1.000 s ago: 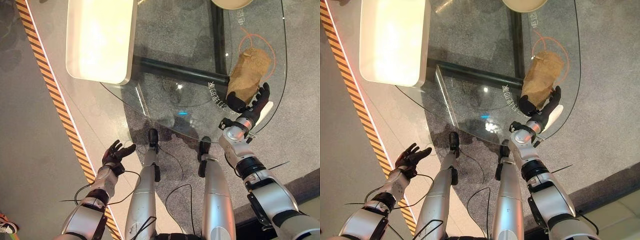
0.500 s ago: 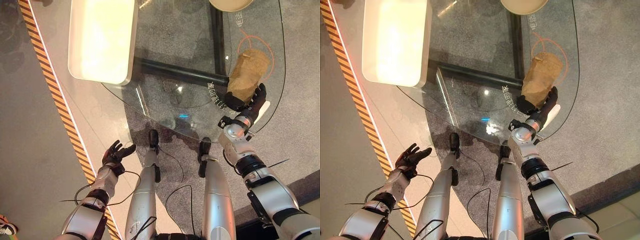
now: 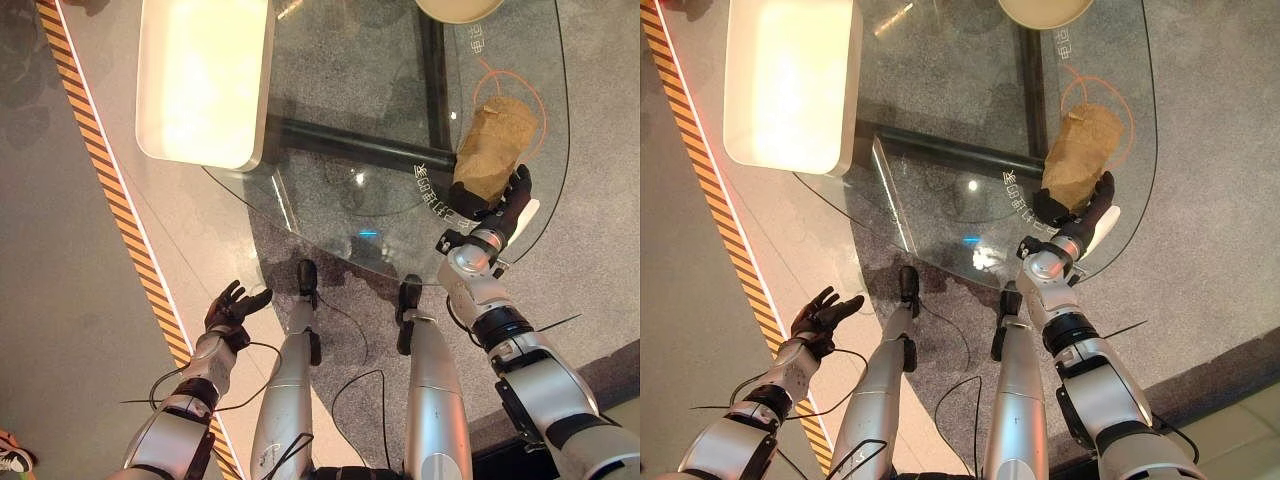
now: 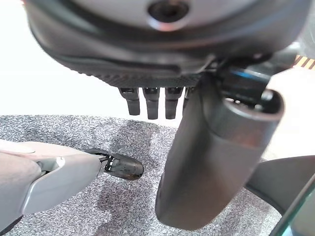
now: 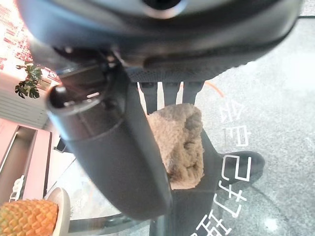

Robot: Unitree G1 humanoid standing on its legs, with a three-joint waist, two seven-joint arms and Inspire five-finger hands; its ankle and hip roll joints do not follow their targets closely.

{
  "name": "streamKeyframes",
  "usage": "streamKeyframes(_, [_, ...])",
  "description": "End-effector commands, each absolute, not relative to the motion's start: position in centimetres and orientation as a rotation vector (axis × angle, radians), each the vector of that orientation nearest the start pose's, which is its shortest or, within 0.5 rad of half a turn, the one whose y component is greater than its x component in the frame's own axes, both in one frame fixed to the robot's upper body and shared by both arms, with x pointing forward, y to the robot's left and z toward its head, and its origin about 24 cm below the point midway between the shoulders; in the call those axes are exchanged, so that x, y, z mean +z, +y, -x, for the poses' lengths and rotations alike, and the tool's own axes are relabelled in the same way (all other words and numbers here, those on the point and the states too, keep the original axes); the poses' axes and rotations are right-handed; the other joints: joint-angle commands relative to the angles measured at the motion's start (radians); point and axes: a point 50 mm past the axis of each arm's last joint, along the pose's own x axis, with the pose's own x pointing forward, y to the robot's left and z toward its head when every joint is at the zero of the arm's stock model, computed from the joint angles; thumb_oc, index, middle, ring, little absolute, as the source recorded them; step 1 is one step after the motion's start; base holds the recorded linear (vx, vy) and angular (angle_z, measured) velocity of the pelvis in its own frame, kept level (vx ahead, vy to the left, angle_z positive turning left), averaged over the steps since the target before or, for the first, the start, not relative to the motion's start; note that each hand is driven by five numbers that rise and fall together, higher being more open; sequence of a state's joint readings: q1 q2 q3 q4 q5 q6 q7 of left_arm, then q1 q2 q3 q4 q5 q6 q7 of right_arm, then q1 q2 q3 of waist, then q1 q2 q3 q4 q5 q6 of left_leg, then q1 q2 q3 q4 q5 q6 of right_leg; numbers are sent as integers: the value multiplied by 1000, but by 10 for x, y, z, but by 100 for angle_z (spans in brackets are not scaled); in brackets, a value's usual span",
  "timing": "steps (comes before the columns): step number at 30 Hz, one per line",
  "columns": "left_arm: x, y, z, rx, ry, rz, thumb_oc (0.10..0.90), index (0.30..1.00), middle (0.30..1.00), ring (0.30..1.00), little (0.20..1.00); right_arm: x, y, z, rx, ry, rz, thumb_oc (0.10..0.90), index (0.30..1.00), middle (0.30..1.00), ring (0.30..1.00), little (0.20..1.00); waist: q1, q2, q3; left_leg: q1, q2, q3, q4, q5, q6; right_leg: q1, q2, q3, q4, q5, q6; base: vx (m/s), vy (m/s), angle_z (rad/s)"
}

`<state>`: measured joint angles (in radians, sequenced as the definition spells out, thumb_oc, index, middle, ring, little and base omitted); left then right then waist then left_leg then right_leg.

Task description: Wipe the table with a cloth and put it in the basket.

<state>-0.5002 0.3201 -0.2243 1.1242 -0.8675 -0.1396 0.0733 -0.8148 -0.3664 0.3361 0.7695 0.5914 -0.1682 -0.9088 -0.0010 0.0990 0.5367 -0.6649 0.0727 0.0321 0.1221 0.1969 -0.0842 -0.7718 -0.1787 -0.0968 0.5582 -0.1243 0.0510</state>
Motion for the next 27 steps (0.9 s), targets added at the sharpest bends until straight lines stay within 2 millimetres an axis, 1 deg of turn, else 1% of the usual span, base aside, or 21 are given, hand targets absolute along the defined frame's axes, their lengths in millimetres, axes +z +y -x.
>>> streamKeyframes(1, [-52,239,-289,357,506,286,800,900,900,900,900,167,-187,-389,-654,-199,-24,800,900,900,900,900,28,28,-17,-8,-53,30,124,-142,18,68,-1,-27,-222,105,9,0,0,0])
streamKeyframes(5, [-52,239,-288,347,510,281,800,900,900,900,900,171,-191,-393,-670,-172,63,800,900,900,900,900,37,32,-17,-11,-55,27,130,-143,19,65,-4,-31,-215,103,10,0,0,0])
streamKeyframes(12, [-51,237,-291,332,513,272,800,900,900,900,900,166,-194,-399,-648,-96,164,800,900,900,900,900,47,34,-17,-15,-57,24,138,-145,21,63,-7,-36,-209,102,11,0,0,0])
streamKeyframes(13, [-50,237,-292,331,513,271,800,900,900,900,900,165,-194,-400,-639,-84,187,663,782,782,782,763,49,34,-17,-17,-57,23,140,-145,21,63,-7,-38,-207,102,11,0,0,0])
streamKeyframes(14, [-50,237,-292,329,513,269,800,900,900,900,900,165,-196,-400,-640,-73,209,240,420,420,420,340,50,34,-17,-17,-58,23,141,-145,21,61,-7,-38,-205,102,11,0,0,0])
streamKeyframes(15, [-50,236,-292,328,514,267,800,900,900,900,900,163,-197,-401,-644,-60,234,100,300,300,300,200,52,35,-17,-16,-59,22,139,-144,22,63,-7,-39,-206,102,11,0,0,0])
streamKeyframes(22, [-49,237,-293,321,515,260,800,900,900,900,900,157,-205,-401,-665,-27,287,100,300,300,300,200,58,39,-17,-20,-62,19,146,-147,24,59,-7,-41,-200,102,14,1,-1,0])
streamKeyframes(27, [-48,236,-295,315,515,260,800,900,900,900,900,158,-205,-402,-671,-32,286,100,300,300,300,200,60,41,-17,-29,-62,18,153,-149,25,51,-7,-41,-195,103,15,2,-2,-1])
